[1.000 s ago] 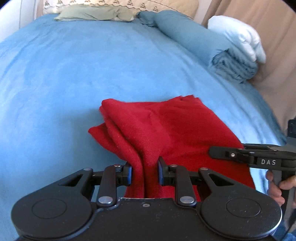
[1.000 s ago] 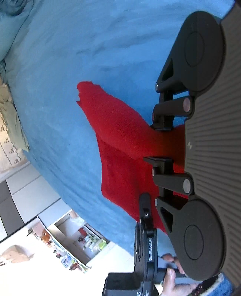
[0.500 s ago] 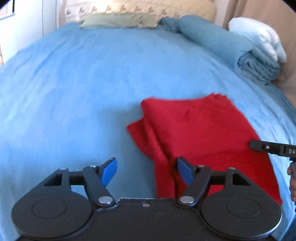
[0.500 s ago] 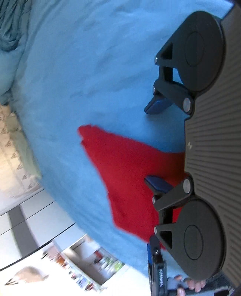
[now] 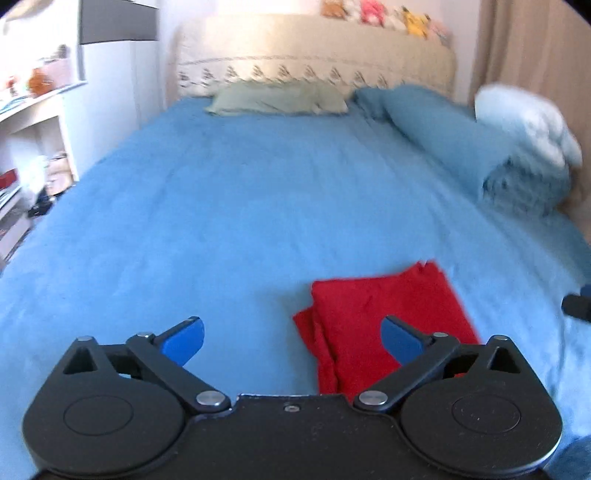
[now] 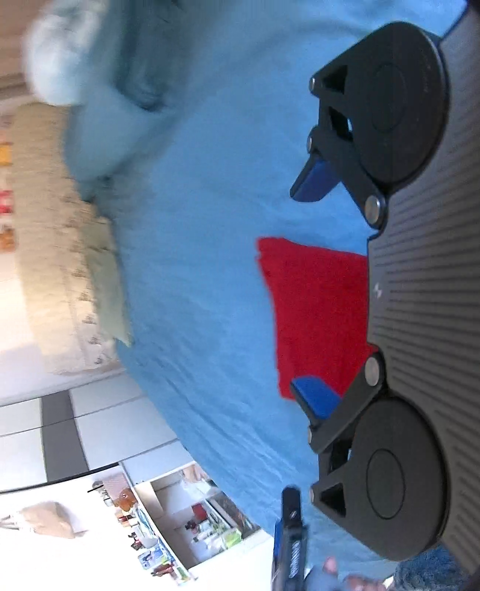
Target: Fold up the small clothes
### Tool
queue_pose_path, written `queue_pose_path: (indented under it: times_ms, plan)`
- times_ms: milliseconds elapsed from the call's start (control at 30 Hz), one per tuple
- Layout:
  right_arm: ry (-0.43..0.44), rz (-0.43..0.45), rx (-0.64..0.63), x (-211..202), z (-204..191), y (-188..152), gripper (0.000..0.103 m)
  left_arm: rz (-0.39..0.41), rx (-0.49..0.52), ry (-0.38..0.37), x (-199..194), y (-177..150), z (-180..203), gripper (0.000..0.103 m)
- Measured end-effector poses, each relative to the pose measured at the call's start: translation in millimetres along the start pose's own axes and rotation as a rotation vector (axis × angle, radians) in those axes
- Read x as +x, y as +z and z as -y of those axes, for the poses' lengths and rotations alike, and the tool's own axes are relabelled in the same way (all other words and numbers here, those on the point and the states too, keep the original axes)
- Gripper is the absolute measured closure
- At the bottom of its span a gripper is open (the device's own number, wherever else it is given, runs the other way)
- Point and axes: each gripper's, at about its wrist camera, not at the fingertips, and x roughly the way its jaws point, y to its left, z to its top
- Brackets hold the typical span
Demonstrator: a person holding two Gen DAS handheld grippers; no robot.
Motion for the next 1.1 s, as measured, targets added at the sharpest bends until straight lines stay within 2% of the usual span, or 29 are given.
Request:
queue_pose_path:
  times_ms: [100,167,233,333,433,733,900,1100]
  plan:
    - [-0.112,0.019,-0.065,-44,-29,7,0.000,0.003,-0.009,0.046,-48,-4,4,0.000]
    - [-0.188,-0.023,-0.082,-63,-43,7,0.000,0.004,0.011,0.057,-72,-13,12,0.000]
    - [-0.223,-0.050,-0.070,-81,-53,5,0.000,-0.007,0.023,0.057,-88,-25,19,0.000]
    - [-0.229,-0.105,-0.055,-98,-61,1,0.000,-0.035,0.019,0.060,-99,-38,26,0.000]
    - [-0.271,-0.132,-0.063,-111,-69,-7,0.000,-0.055,0.019,0.054,-104,-51,31,0.000]
    - [-0.294,-0.234,-0.052,-130,-77,-49,0.000,-0.064,0.023,0.073,-122,-75,37,0.000]
    - [-0.294,-0.266,-0.039,-126,-74,-63,0.000,-0.066,0.035,0.070,-121,-79,41,0.000]
    - [-0.311,-0.270,-0.029,-126,-70,-62,0.000,-0.050,0.035,0.064,-124,-80,40,0.000]
